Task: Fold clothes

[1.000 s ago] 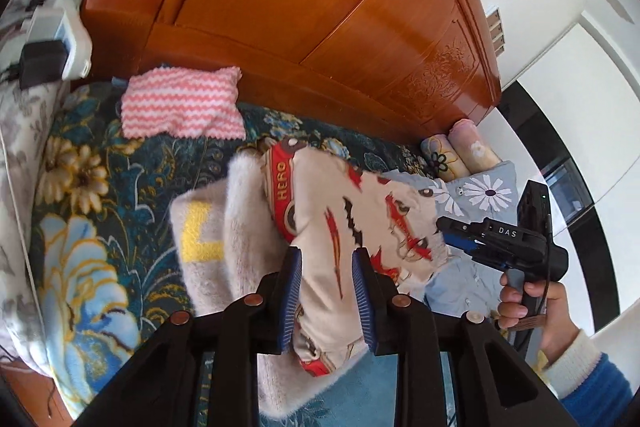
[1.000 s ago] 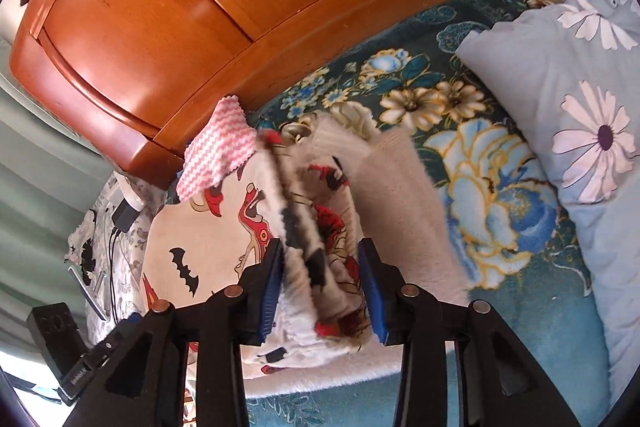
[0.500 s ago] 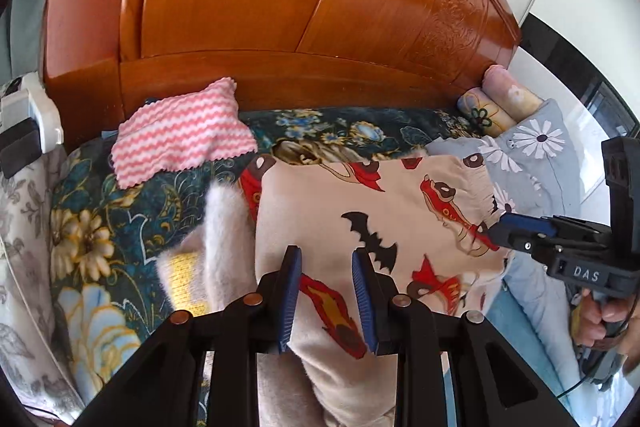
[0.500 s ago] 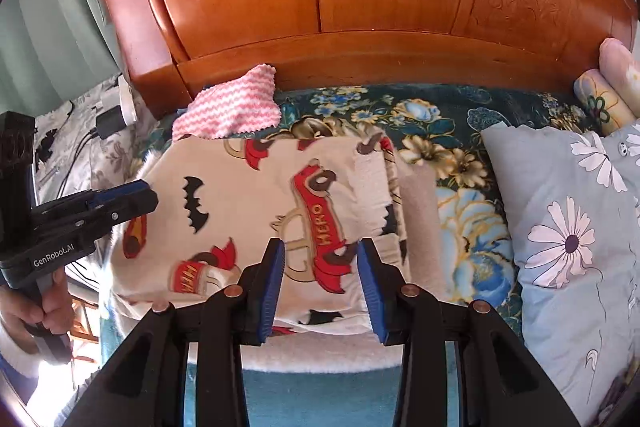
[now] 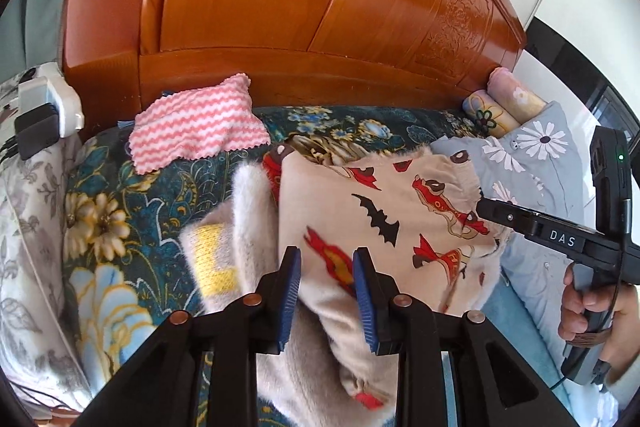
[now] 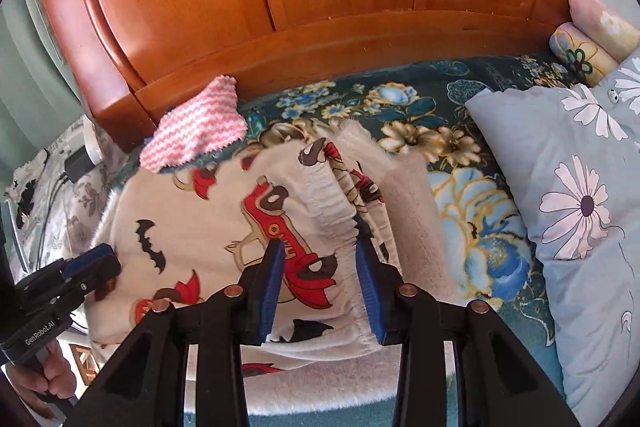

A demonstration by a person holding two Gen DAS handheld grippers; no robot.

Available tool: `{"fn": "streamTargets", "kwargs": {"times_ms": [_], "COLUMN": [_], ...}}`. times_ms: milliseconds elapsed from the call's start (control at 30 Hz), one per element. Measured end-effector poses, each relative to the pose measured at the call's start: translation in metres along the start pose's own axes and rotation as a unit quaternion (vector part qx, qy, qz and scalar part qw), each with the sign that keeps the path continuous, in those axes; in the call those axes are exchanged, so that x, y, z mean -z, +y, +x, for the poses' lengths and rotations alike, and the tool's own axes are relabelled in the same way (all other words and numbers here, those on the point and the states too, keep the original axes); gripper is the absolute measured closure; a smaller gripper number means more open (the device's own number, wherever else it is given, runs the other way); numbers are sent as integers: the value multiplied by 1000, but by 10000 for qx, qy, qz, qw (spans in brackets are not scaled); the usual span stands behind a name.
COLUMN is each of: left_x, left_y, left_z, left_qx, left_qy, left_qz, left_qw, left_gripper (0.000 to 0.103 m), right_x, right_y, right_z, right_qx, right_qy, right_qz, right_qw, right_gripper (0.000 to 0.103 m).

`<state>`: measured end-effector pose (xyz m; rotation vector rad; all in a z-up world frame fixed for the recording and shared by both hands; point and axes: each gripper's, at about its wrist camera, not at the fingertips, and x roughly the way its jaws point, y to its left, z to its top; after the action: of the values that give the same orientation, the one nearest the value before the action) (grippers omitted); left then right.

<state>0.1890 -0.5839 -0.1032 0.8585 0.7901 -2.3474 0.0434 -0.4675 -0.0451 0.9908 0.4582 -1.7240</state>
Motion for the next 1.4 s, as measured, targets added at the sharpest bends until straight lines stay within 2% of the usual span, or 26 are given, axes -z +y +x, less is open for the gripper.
{"fn": "streamTargets", "kwargs": {"times_ms": [167,233,367,433,667,733,833,900,1133,1400], "left_x": [23,37,57,65,83,87,94,97,103,106], "left_y": [1,-5,-16,-21,-31,-33,-37,-37,-38,-41], "left_z": [-37,-40,-39,-40,-42,-43,-44,-43,-41,-46], "left_qx": [-134,-203,-332,-417,-706,-765,-837,-894,-978,-1306], "left_qy": [-99,27,178,197,135,102,37,40,25,-61], "left_qz": [-191,-278,-369,-384,-547,-501,-365,-358,-313,-275], "left_qw": [9997,9994,9986,9982,9959,9958,9958,9953,9947,9910], "left_gripper": [61,59,41,37,7,0,0,0,0,0], "right_x": [39,61,102,118,139,142,149,154,165,166], "right_y": [2,3,10,17,45,50,53,53,52,53], "right_z": [-33,-38,-38,-37,-47,-52,-56,-58,-66,-75], "right_qx": [-83,12,157,219,460,585,739,787,1076,1150], "right_qy": [-258,-237,-109,-27,35,-12,-99,-188,-521,-693], "right_qz": [417,616,980,1041,369,232,200,231,377,376], "right_qw": [9988,9978,9950,9943,9983,9980,9970,9965,9921,9902], "right_gripper": [64,64,64,63,32,30,16,11,10,10]}}
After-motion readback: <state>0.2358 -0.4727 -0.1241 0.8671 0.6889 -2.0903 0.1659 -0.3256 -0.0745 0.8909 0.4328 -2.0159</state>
